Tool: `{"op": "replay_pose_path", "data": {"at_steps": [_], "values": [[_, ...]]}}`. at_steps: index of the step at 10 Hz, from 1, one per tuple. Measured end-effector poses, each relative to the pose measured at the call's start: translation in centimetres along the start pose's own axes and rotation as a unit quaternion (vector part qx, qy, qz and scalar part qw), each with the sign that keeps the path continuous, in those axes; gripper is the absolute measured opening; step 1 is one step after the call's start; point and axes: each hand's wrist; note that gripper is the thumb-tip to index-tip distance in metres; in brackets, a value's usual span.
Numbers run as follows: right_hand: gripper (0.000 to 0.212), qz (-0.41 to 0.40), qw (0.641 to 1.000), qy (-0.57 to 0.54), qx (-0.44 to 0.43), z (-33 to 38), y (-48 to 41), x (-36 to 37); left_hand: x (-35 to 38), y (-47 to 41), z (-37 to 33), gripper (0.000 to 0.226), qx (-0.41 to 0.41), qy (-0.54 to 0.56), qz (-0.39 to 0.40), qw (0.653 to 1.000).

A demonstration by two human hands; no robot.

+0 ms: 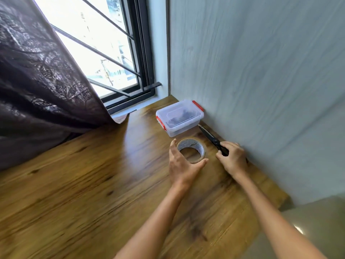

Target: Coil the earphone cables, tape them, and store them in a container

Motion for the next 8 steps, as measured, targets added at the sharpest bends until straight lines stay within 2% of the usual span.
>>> {"op": "replay_pose_path", "data": {"at_steps": [6,8], "values": [[0.030,0.026,0.999,0.009,0.032,-0.2,-0.6,0.9,2.8,-0.8,-1.1,0.115,-0.025,-0.043,0.013,0.999],[0.025,-0.031,0.999,-0.021,0.036,0.2,-0.3,0.4,2.0,-0.7,-0.9,0.129,-0.013,-0.072,0.044,0.996]]}}
Point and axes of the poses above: each hand's wrist, its own y-axis away from the middle knuckle, its own x-axis out of the palm, z = x × y, and after that the axes turned 10 degrees about y, right-handed
